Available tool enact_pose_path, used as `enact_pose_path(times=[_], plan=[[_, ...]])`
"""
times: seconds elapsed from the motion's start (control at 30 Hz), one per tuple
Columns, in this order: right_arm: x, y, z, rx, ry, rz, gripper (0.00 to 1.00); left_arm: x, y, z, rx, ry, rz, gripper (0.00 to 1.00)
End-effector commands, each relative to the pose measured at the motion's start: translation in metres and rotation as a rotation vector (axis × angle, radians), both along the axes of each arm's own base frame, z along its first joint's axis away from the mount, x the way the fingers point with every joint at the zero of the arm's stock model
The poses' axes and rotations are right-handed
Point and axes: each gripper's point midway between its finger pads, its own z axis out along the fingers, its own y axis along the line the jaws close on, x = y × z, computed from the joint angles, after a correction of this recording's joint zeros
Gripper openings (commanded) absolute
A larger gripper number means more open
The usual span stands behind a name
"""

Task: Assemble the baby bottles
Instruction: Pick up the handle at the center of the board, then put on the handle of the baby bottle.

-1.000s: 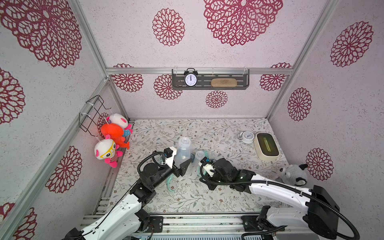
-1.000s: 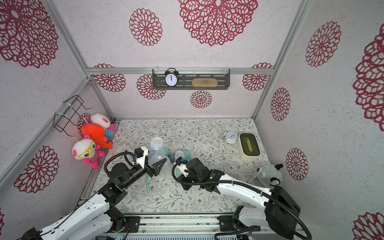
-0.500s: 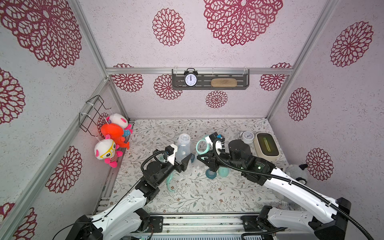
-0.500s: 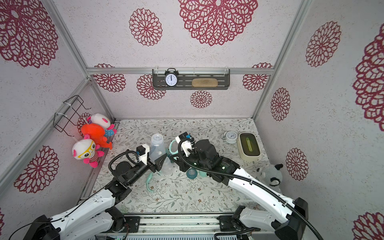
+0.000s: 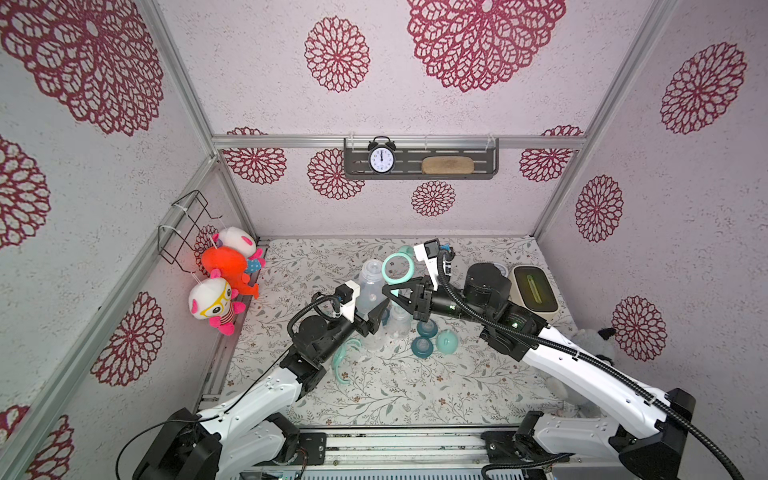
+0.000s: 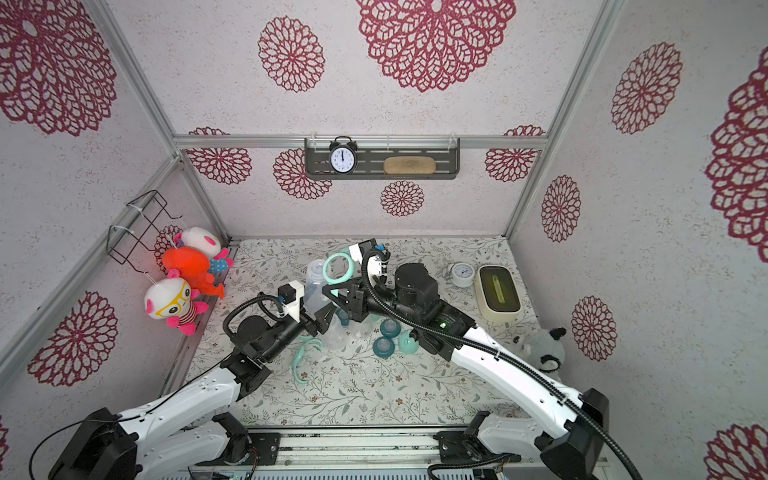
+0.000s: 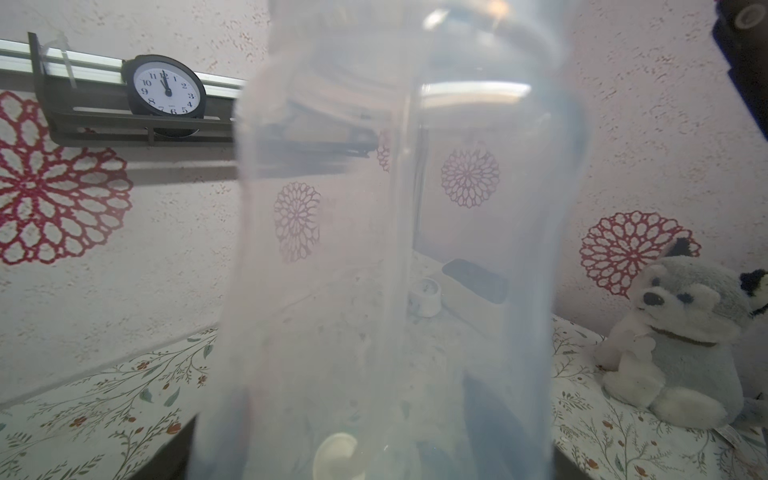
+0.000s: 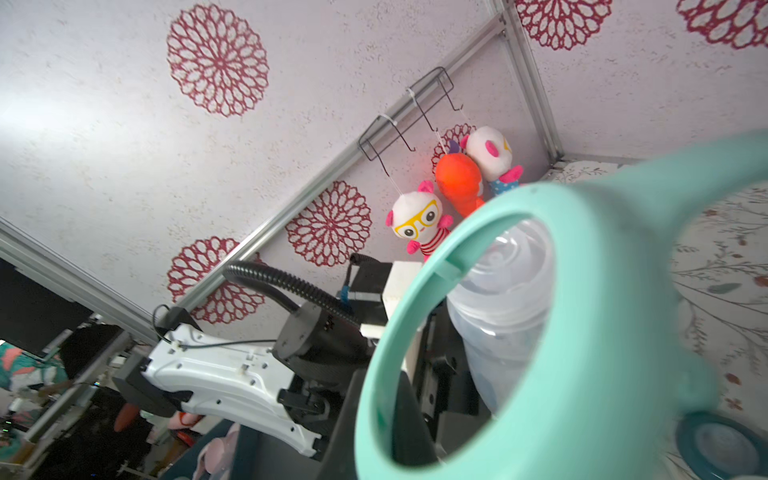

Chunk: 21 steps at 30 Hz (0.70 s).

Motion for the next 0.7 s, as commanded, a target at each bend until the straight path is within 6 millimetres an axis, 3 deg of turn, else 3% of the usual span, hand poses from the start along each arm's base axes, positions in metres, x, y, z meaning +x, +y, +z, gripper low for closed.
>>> enact_pose_path(times=[0.0,0.43,0.67], plan=[[-0.007,0.001,0.043,0.186,-0.018,0.061,0.00,0.000,0.000,0.031,-0.061,-0.086,-0.010,0.00],[-0.003,0.014,0.045,0.312,0.046,0.126,0.00,-0.003,-0.005,0.034,-0.074,-0.105,-0.045,0.00],[-0.006,0.025,0.034,0.308,0.093,0.187,0.00,-0.004,-0.007,0.033,-0.070,-0.107,-0.056,0.00]])
